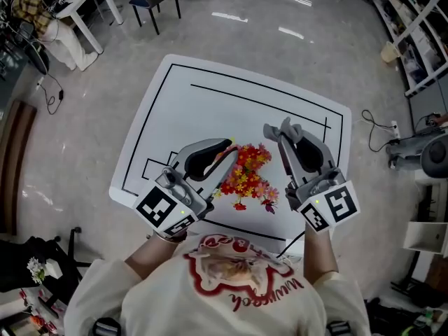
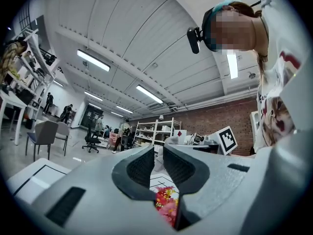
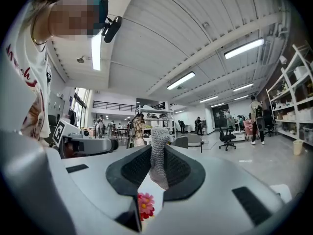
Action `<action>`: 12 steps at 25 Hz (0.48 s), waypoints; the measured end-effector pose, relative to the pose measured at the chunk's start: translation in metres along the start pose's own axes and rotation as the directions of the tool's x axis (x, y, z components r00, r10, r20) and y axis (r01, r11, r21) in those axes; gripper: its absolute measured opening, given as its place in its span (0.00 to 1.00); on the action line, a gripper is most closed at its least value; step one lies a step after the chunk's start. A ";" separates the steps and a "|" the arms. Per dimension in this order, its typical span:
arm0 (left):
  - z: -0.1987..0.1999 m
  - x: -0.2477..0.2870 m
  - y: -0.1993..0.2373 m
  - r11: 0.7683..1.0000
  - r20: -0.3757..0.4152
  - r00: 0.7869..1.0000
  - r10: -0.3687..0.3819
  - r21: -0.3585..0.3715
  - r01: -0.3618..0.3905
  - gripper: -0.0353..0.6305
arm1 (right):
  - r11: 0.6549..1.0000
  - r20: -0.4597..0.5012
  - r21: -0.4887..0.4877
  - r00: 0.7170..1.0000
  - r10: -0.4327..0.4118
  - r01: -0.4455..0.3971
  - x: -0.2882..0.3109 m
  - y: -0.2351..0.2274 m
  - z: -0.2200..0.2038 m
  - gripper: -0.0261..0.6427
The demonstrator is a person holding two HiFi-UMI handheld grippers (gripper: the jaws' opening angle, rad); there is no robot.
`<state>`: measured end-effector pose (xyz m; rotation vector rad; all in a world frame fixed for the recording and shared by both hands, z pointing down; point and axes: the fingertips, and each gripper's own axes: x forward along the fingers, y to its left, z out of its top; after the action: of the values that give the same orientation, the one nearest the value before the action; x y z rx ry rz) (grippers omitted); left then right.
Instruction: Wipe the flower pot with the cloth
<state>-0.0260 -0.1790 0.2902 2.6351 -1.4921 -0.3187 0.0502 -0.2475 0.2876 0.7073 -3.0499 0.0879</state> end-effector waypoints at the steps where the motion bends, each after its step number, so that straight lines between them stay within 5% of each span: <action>1: -0.002 -0.001 0.001 1.000 -0.005 1.000 0.007 0.000 -0.007 0.15 | 1.000 -0.011 -0.002 1.000 0.009 -0.009 0.002 -0.003 -0.005 0.13; 12: -0.014 -0.008 0.014 0.998 -0.023 0.997 0.067 -0.003 -0.068 0.15 | 0.989 -0.078 0.065 0.987 0.140 -0.135 0.026 -0.020 -0.060 0.13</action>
<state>-0.0382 -0.1800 0.3073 2.5699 -1.5678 -0.2848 0.0351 -0.2732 0.3491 0.4813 -3.0242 0.2046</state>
